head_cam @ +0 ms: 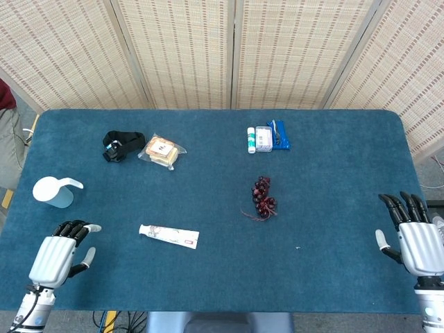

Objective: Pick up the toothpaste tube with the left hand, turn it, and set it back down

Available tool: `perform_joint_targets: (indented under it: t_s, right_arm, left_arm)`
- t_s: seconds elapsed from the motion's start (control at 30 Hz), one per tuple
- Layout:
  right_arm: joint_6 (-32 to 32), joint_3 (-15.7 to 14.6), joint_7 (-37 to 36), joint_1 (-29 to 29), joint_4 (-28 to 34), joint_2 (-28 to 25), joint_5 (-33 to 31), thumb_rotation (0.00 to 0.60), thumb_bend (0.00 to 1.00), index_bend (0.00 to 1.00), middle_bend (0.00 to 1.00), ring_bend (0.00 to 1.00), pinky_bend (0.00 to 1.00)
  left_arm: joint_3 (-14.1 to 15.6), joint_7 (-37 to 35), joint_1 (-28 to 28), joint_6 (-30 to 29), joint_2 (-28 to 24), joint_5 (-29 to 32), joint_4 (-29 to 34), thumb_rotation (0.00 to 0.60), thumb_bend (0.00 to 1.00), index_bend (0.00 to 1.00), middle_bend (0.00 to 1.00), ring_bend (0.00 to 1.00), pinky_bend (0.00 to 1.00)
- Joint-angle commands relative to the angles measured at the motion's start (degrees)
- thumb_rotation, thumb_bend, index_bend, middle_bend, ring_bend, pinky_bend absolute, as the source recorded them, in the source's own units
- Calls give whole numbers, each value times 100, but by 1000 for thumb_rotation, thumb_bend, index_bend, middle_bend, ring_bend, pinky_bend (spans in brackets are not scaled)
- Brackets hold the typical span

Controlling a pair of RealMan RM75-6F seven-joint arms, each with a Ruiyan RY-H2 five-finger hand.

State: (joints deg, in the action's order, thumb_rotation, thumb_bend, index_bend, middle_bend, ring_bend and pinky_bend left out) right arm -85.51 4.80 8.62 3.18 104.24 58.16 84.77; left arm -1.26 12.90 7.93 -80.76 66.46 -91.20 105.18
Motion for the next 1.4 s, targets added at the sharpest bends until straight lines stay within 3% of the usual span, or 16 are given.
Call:
perform_joint_targets:
  t_s: [0.03,0.17,0.33,0.43,0.73,1.0,1.4]
  right_arm:
    - [12,35,63,34,55,-41,-9,600,349,151,190,0,0]
    - [-14,68,129,54,124,-71,-8,600,350,151,190,0,0]
    - [-65,52,159,31,196,-116,19,600,350,151,190,0,0]
    - [-121,39,180,-5,222,-133,22,600,350,151,190,0,0]
    - [-234,-17,191,-106,255,-147,26,600,349,151,190,0,0]
    - [-288,-48,171,-163,244,-146,25,600,350,151,190,0,0]
    - [-335,-61,142,-214,200,-136,19,600,350,151,190,0,0]
  left_arm:
    - [26,-43,327,480,-183,-88,-61,600,323,340,330,229,186]
    - [45,28,608,959,-183,-38,-179,586,253,346,325,229,185]
    - [75,191,917,1541,-123,166,-246,377,195,335,303,228,185]
    - [107,291,1071,1846,-70,300,-254,287,169,333,302,228,185]
    - [150,883,1396,2444,308,858,-375,134,144,304,299,215,169]
    - [217,1323,1550,2676,617,1253,-445,93,142,275,290,200,165]
    - [63,1226,1842,2811,1109,1655,-897,102,141,244,264,154,165]
